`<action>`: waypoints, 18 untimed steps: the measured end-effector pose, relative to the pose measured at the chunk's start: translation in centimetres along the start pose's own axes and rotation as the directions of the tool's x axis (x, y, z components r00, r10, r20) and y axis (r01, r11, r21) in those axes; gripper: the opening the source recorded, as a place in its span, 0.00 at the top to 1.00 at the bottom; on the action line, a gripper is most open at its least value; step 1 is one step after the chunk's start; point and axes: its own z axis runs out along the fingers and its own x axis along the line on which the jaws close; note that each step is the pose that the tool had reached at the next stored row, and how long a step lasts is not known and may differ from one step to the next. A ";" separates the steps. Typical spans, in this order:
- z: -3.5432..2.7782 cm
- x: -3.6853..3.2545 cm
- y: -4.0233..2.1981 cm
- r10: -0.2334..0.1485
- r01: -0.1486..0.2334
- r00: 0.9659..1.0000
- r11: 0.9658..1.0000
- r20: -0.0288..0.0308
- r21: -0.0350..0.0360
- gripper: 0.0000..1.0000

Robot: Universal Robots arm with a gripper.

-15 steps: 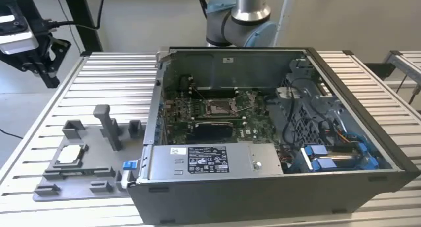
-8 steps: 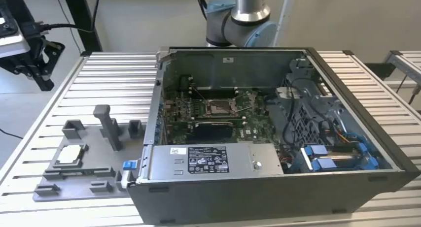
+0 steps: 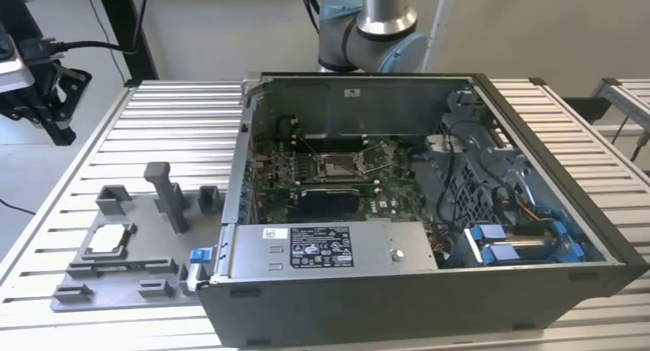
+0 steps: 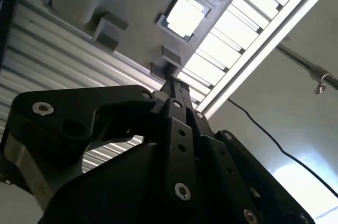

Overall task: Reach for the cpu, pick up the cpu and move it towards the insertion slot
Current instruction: 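Reach for the cpu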

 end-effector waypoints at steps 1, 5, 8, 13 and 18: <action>0.00 0.01 -0.05 0.000 0.000 1.000 1.000 0.000 0.000 1.00; 0.00 0.01 -0.06 0.000 0.000 1.000 1.000 0.000 0.000 1.00; 0.00 0.01 -0.06 -0.001 0.001 1.000 1.000 0.000 0.000 1.00; 0.00 0.01 -0.06 -0.001 0.001 1.000 1.000 0.000 0.000 0.00; 0.01 0.01 -0.06 -0.003 0.003 1.000 1.000 0.000 0.000 0.00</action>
